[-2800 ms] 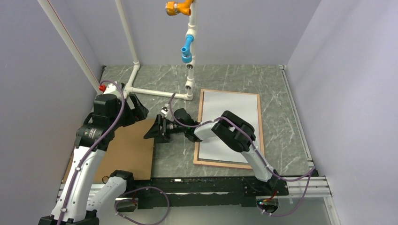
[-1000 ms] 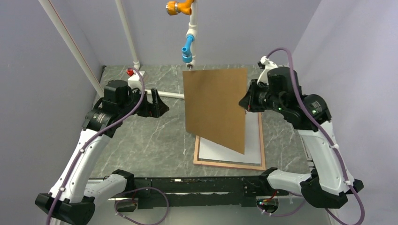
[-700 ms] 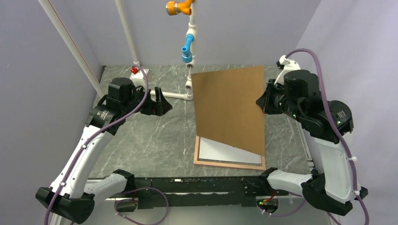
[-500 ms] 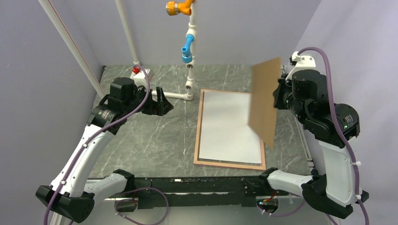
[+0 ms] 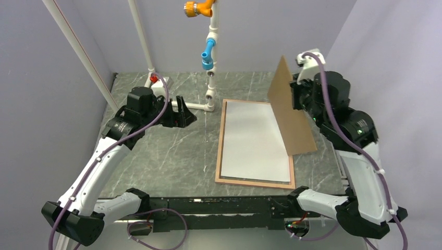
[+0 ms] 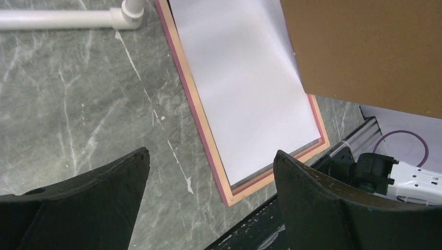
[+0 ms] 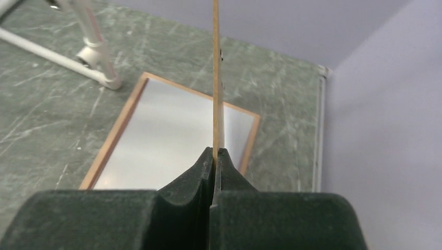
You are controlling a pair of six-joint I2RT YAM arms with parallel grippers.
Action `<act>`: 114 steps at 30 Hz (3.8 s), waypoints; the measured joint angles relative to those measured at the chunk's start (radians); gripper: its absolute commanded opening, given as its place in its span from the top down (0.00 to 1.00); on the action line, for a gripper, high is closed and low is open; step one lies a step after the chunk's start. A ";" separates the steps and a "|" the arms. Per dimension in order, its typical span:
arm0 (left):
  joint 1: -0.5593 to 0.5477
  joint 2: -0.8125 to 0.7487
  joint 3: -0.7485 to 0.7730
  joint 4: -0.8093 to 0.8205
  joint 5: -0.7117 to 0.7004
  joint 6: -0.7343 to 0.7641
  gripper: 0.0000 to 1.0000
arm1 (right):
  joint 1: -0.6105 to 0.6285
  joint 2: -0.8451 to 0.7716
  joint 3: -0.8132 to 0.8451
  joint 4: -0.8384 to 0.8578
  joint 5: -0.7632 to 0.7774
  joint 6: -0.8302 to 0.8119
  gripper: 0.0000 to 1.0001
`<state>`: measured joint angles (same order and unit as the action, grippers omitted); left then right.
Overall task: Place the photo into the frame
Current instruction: Turn over the photo frame item on the photo frame, then pick up the photo frame item from the photo frame.
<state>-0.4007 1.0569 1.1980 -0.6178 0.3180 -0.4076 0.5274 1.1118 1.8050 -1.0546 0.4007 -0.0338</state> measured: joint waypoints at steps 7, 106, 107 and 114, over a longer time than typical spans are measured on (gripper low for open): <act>0.000 0.000 -0.087 0.049 0.006 -0.108 0.07 | 0.021 -0.020 -0.218 0.307 -0.209 -0.065 1.00; 0.099 0.145 -0.686 0.695 0.383 -0.426 1.00 | -0.534 0.347 -0.666 0.640 -0.847 0.534 0.13; 0.107 0.109 -0.686 0.666 0.369 -0.425 1.00 | -0.516 0.406 -0.613 0.629 -0.823 0.533 0.13; 0.173 -0.134 -0.686 0.444 0.321 -0.393 1.00 | -0.404 0.766 -0.208 0.533 -0.696 0.500 0.13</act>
<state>-0.2276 0.9226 0.5125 -0.1738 0.6392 -0.8009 0.1238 1.8782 1.5967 -0.5213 -0.2955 0.4667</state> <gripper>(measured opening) 0.041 0.878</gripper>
